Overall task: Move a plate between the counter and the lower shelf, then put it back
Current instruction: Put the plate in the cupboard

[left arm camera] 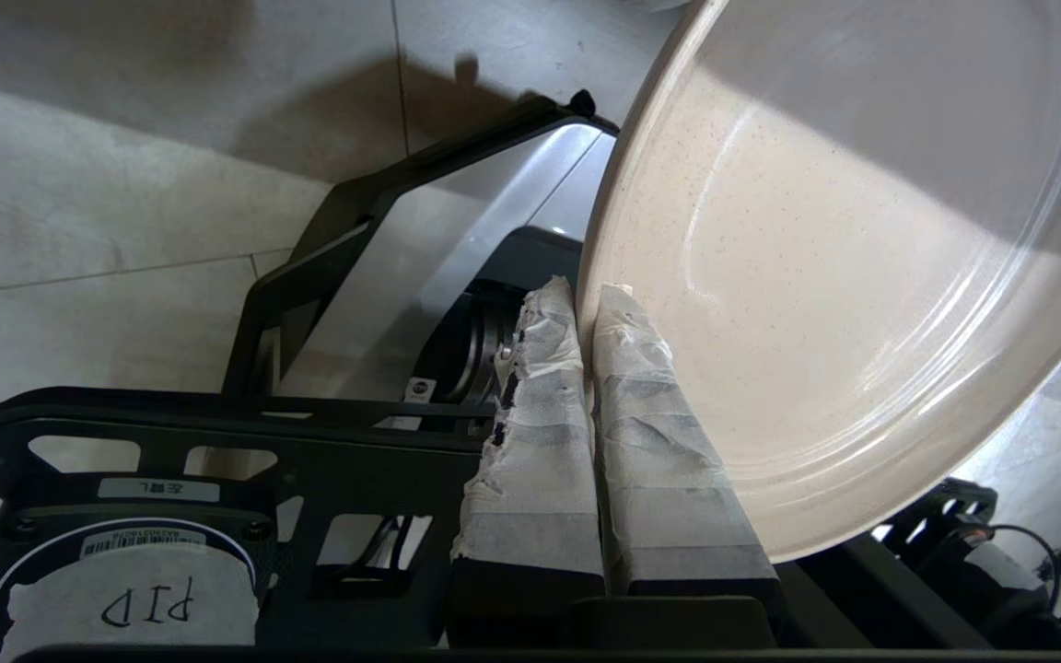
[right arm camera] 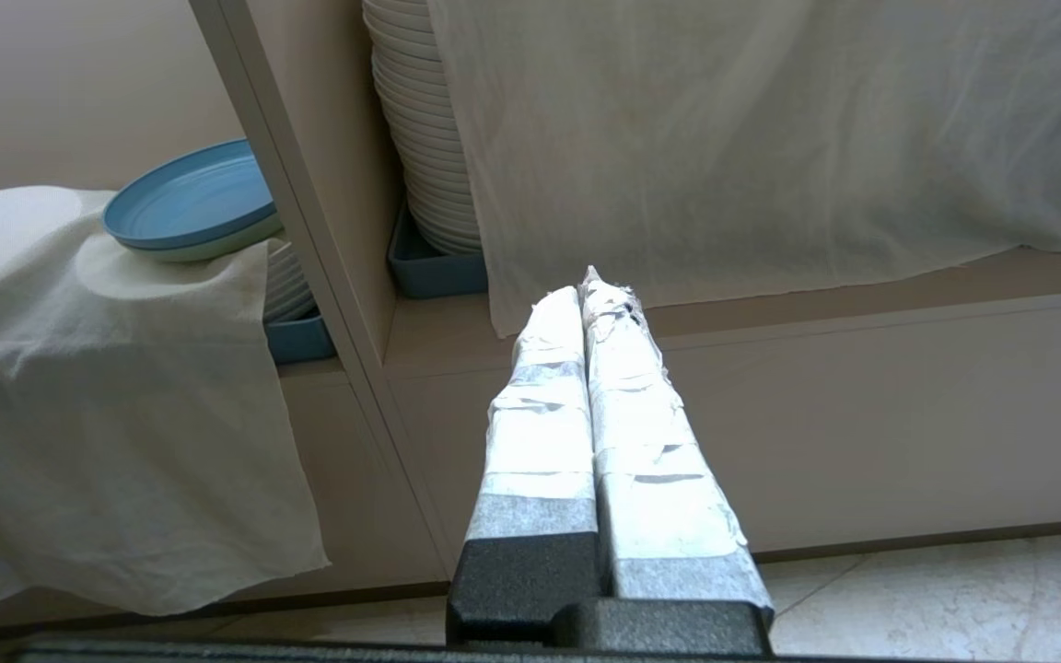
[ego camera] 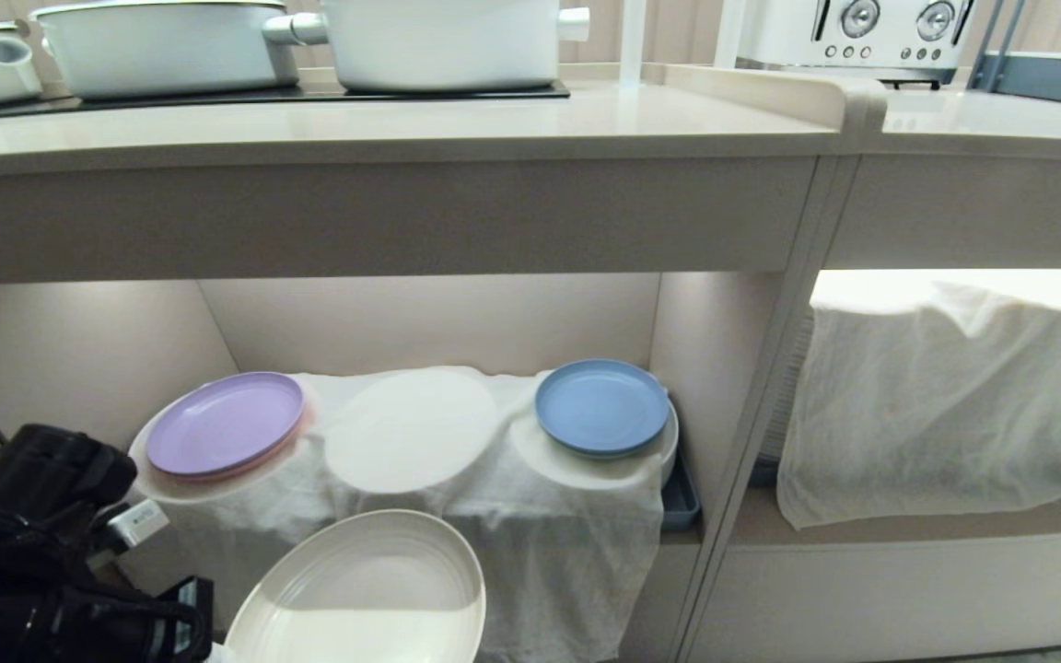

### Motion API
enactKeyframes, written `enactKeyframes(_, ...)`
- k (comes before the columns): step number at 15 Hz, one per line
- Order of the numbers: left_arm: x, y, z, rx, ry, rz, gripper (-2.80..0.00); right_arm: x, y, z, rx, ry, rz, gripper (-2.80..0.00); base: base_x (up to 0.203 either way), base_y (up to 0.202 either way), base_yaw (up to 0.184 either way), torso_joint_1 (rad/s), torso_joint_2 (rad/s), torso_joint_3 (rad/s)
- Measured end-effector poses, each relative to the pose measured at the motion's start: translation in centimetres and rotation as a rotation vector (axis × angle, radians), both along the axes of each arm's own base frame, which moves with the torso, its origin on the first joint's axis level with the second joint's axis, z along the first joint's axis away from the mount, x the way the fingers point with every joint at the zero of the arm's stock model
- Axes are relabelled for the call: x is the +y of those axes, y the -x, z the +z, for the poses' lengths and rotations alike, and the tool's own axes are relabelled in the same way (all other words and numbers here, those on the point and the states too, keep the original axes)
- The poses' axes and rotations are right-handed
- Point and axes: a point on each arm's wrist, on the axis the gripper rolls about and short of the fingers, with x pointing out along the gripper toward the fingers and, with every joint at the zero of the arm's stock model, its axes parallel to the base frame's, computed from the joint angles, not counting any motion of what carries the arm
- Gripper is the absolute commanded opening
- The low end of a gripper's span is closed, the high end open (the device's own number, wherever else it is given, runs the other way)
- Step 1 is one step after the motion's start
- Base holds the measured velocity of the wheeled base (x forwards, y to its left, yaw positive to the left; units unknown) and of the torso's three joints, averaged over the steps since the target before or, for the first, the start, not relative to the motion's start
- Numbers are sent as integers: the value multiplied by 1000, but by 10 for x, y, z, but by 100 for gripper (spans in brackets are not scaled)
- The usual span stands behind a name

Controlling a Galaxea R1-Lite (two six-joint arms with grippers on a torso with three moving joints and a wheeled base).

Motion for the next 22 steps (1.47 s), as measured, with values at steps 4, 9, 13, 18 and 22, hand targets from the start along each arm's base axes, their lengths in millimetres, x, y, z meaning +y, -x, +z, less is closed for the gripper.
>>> enactKeyframes(4, -2, -16, -4, -35, 12, 35, -280, 0, 0, 0, 0, 0, 0, -280, 0, 0, 0, 0, 0, 0)
enactKeyframes(9, -4, -34, -14, -24, 22, 70, -280, 0, 0, 0, 0, 0, 0, -280, 0, 0, 0, 0, 0, 0)
enactKeyframes(13, -6, -55, -19, -47, 41, 124, -280, 0, 0, 0, 0, 0, -1, -280, 0, 0, 0, 0, 0, 0)
enactKeyframes(18, -10, -84, -17, -51, 56, 168, -280, 0, 0, 0, 0, 0, 0, -280, 0, 0, 0, 0, 0, 0)
enactKeyframes(22, -12, -108, -21, -52, 46, 234, -280, 0, 0, 0, 0, 0, 0, -280, 0, 0, 0, 0, 0, 0)
